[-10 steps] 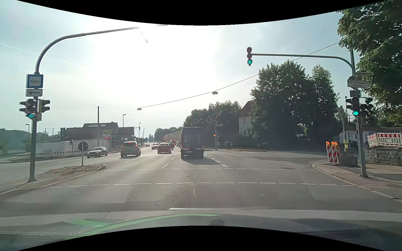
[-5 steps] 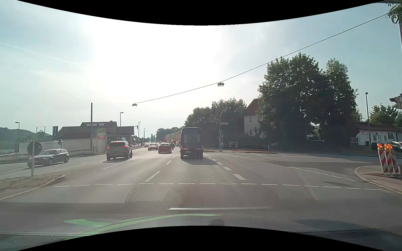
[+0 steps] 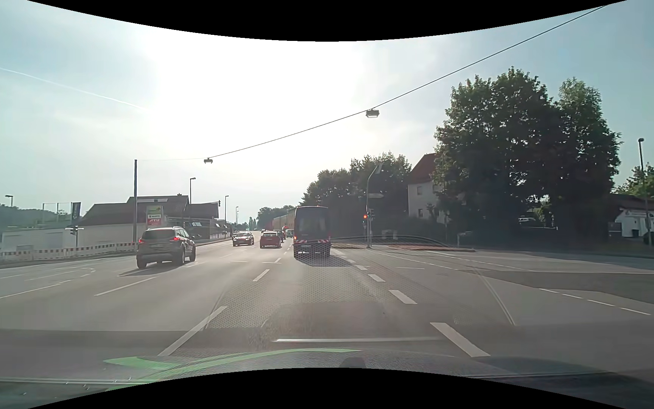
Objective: Follow the waypoints while adhering to traffic rules and regulations
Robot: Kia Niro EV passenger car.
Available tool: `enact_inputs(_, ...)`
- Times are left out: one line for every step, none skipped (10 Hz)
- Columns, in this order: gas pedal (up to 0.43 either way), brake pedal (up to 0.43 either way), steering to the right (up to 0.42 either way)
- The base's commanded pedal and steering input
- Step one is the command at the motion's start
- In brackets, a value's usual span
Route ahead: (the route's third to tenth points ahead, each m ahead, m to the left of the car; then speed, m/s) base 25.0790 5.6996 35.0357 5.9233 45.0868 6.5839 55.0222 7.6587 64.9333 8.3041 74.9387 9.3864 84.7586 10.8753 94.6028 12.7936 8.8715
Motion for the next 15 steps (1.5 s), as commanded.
enact_inputs(0.177, 0.0, -0.02)
enact_inputs(0.169, 0.0, -0.021)
enact_inputs(0.169, 0.0, -0.022)
enact_inputs(0.157, 0.0, -0.02)
enact_inputs(0.138, 0.0, -0.019)
enact_inputs(0.138, 0.0, -0.018)
enact_inputs(0.118, 0.0, -0.018)
enact_inputs(0.059, 0.0, -0.018)
enact_inputs(0.059, 0.0, -0.017)
enact_inputs(0.059, 0.0, -0.016)
enact_inputs(0.059, 0.0, -0.015)
enact_inputs(0.059, 0.0, -0.01)
enact_inputs(0.059, 0.0, -0.009)
enact_inputs(0.059, 0.0, -0.009)
enact_inputs(0.059, 0.0, -0.009)
